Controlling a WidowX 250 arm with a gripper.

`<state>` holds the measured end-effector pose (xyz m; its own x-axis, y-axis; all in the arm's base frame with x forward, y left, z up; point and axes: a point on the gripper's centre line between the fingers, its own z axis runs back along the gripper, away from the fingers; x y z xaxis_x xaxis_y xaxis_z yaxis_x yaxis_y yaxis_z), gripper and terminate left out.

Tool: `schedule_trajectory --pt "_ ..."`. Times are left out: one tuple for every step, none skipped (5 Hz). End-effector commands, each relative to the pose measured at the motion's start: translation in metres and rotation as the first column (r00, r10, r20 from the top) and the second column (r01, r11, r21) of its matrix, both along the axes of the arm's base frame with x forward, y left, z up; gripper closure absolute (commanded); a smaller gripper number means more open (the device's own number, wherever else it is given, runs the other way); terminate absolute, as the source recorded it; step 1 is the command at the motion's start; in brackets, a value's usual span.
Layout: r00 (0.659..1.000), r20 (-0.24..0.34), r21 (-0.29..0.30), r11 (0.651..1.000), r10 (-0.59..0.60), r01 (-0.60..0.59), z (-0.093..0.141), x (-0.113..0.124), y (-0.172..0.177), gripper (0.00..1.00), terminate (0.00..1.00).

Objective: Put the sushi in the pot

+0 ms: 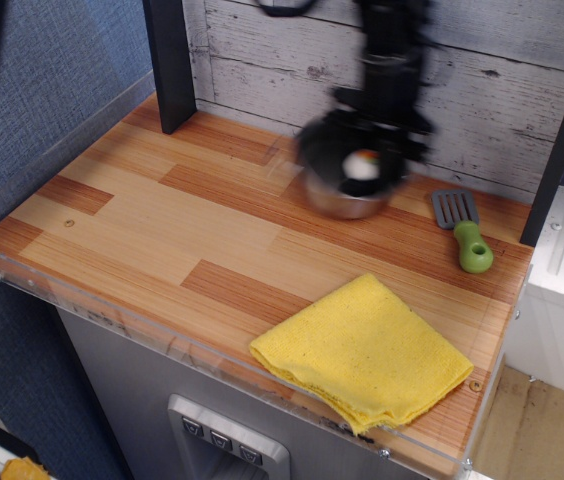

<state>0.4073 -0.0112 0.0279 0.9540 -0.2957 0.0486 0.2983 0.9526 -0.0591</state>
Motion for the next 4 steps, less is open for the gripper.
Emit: schedule_trajectory --pt "0.99 0.139 -0.026 0.999 0.039 -0.036 0.0583 -0.006 0.0167 1.0 0.0" --pt "0.992 0.122 -0.043 0.998 0.042 -0.037 0.0562 -0.0072 0.0193 1.0 0.0" --pt "0.992 0.118 -0.032 0.998 0.053 -0.05 0.0518 -0.0087 0.0183 1.0 0.0" --pt "0.992 0.114 -0.028 0.998 0.056 -0.053 0.0487 -0.0097 0.019 1.0 0.0"
